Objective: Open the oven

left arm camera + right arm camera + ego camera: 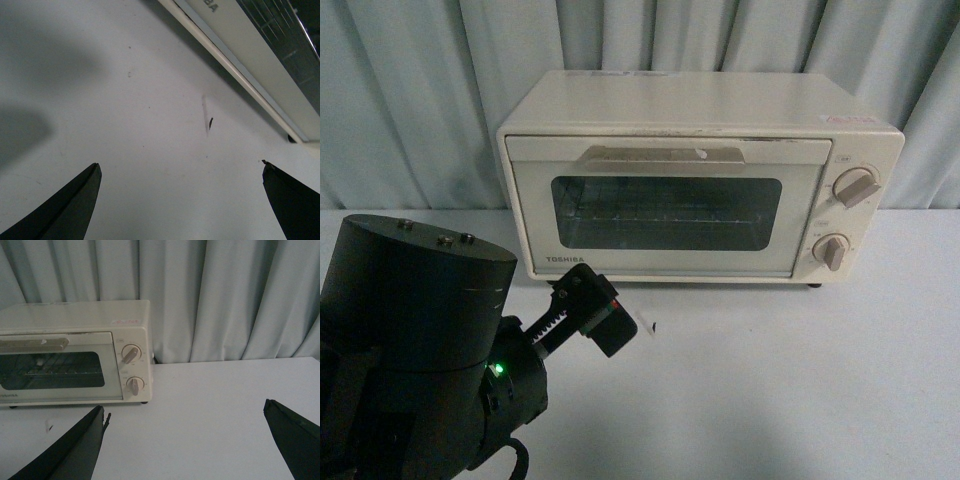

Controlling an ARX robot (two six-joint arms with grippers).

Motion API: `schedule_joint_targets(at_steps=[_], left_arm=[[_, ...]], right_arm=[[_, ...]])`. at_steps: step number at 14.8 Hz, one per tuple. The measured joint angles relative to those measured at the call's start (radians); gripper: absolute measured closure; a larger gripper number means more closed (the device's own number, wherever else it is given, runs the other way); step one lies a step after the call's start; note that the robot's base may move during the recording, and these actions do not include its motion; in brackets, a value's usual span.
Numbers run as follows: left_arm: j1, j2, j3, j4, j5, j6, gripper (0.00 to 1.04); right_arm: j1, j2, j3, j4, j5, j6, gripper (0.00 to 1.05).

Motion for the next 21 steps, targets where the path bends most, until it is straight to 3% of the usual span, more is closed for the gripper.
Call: schedule_joint_targets(at_steps=[9,12,21], left_arm=[[-0.037,0.071,0.096,-0.047,-0.105,-0.579,0.07],[0.014,0.129,0.132,-0.026,-0.105,-0.6,0.07],[0.019,0.139,0.144,-0.018,-0.097,-0.606,0.07]], right_arm=[[0.0,0.0,0.0,0.0,0.0,0.0,0.06],[0.0,0.0,0.0,0.0,0.0,0.0,0.06],[0.0,0.0,0.0,0.0,0.0,0.0,0.06]])
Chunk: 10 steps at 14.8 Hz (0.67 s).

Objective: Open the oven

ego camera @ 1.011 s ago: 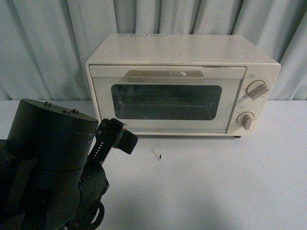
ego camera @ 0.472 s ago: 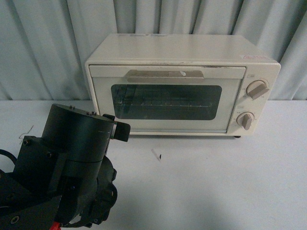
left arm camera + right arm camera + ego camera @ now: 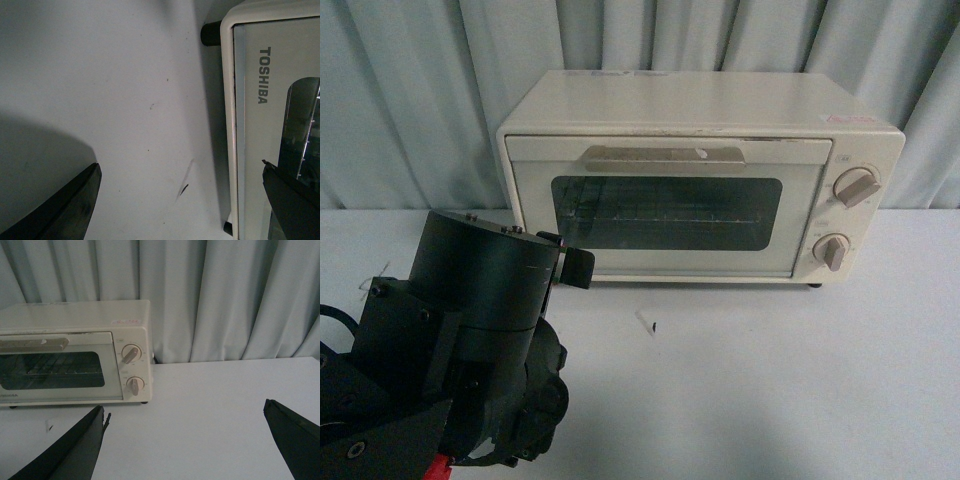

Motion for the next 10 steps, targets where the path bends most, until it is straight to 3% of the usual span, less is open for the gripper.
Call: schedule_joint_targets(at_steps=[4,5,7,9,10], left_arm=[[0.0,0.0,0.0,0.0,0.0,0.0,0.07],[0.0,0.0,0.0,0.0,0.001,0.0,0.07],[0.001,0.0,0.0,0.001,0.0,0.0,0.07],[0.002,0.0,0.0,0.0,0.0,0.0,0.07],[0.003,0.0,0.0,0.0,0.0,0.0,0.07]], right_arm=[[0.0,0.0,0.0,0.0,0.0,0.0,0.06],[0.071,0.092,0.075,-0.209,0.153,0.116,0.06],[0.152,0.253,0.183,-0.349,0.313,0.293,0.06],[0.078,0.238,0.23,-0.31,0.375,0.373,0.06],[0.045,0.325,0.233,-0.185,0.367,0.345,0.13]])
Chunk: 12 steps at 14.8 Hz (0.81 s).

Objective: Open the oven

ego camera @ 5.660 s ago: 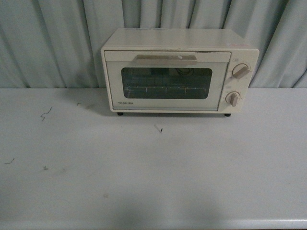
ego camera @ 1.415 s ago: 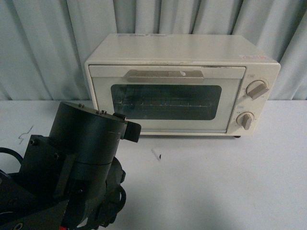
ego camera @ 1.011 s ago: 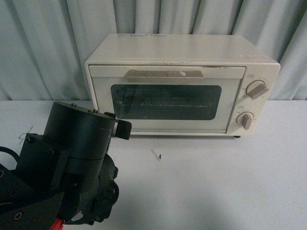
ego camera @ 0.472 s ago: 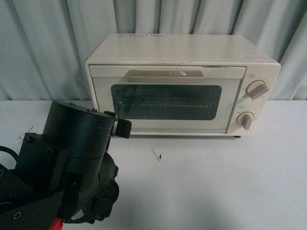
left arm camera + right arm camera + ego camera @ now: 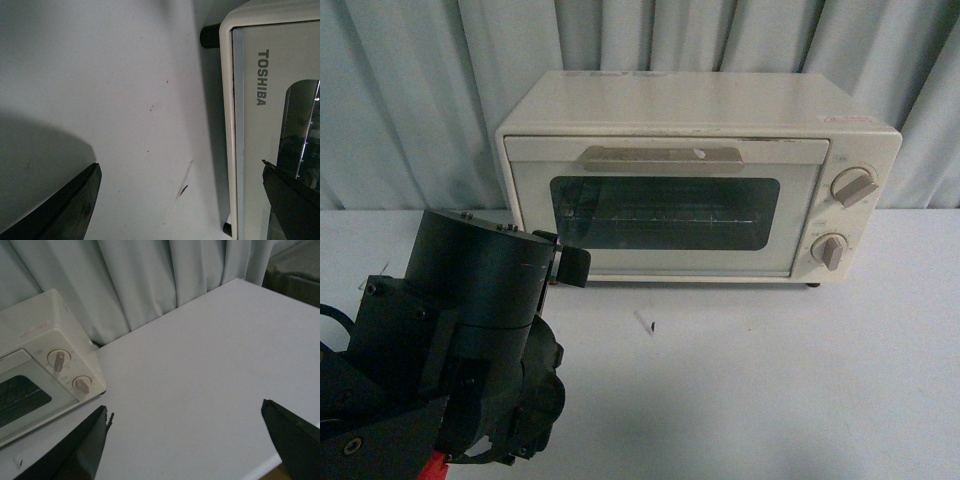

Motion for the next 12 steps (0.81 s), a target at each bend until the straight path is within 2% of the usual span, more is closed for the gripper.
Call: schedule_joint_targets(at_steps=[2,4,8,10,12], left_arm=[[-0.002,0.0,0.0,0.0,0.0,0.0,0.07],[-0.002,0.0,0.0,0.0,0.001,0.0,0.07],[-0.002,0.0,0.0,0.0,0.0,0.0,0.07],[-0.002,0.0,0.0,0.0,0.0,0.0,0.07],[-0.002,0.0,0.0,0.0,0.0,0.0,0.07]], right_arm=[[0.034,0.38,0.056,0.336,-0.019,-0.124,0.42],[0.115,0.699,0.225,0.565,-0.002,-0.206,0.67],[0.306,1.026,0.424,0.621,0.01,-0.249,1.03],[0.389,1.157,0.512,0.64,0.01,-0.249,1.03],[0.431,1.242,0.574,0.647,0.012,-0.246,1.03]])
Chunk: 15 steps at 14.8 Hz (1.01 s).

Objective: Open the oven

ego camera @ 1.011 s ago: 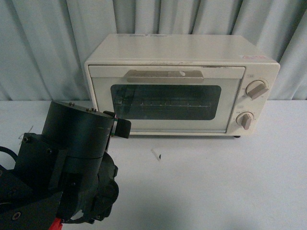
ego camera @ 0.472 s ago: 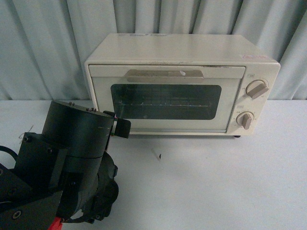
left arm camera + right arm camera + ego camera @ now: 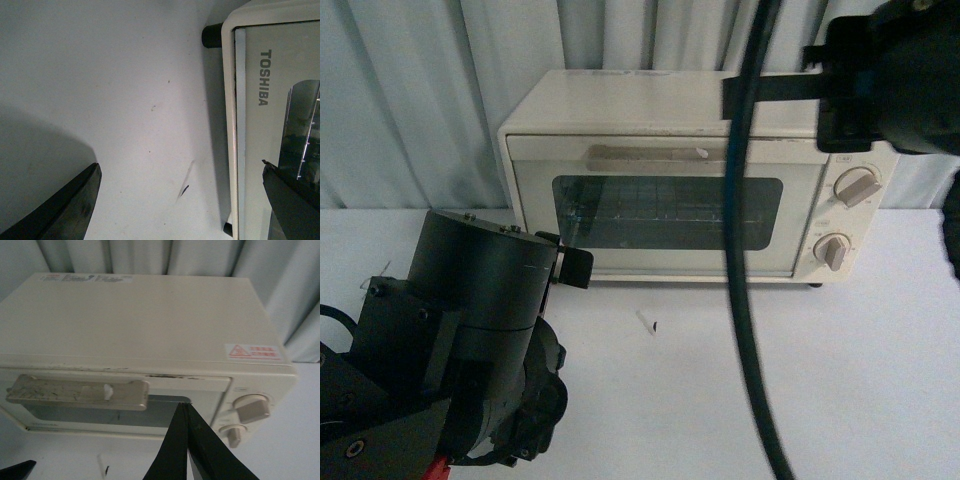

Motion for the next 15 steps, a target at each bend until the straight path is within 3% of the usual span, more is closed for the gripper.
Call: schedule_joint_targets(at_steps=[7,11,15], left_arm=[[0.0,0.0,0.0,0.0,0.0,0.0,0.07],[0.0,0.0,0.0,0.0,0.0,0.0,0.07],[0.0,0.0,0.0,0.0,0.0,0.0,0.07]], right_arm=[[0.023,0.199,0.125,0.016,0.007,0.035,1.03],[0.036,0.37,0.266,0.048,-0.053,0.077,1.03],[0.037,0.38,0.269,0.067,-0.053,0.093,1.03]])
